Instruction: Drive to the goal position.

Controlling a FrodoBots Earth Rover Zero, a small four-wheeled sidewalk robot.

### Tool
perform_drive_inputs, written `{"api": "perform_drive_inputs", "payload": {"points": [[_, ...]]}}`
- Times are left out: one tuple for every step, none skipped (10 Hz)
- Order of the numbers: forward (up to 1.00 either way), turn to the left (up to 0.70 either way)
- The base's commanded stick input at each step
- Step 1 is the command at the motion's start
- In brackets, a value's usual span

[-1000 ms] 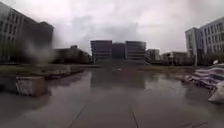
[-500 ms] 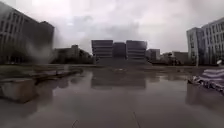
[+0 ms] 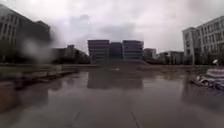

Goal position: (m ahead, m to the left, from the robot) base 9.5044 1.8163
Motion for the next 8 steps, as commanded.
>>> {"api": "perform_drive_inputs", "payload": {"points": [[0.70,0.00],[0.70,0.00],[0.70,0.00],[0.70,0.00],[0.70,-0.32],[0.70,-0.31],[0.70,-0.13],[0.70,0.00]]}}
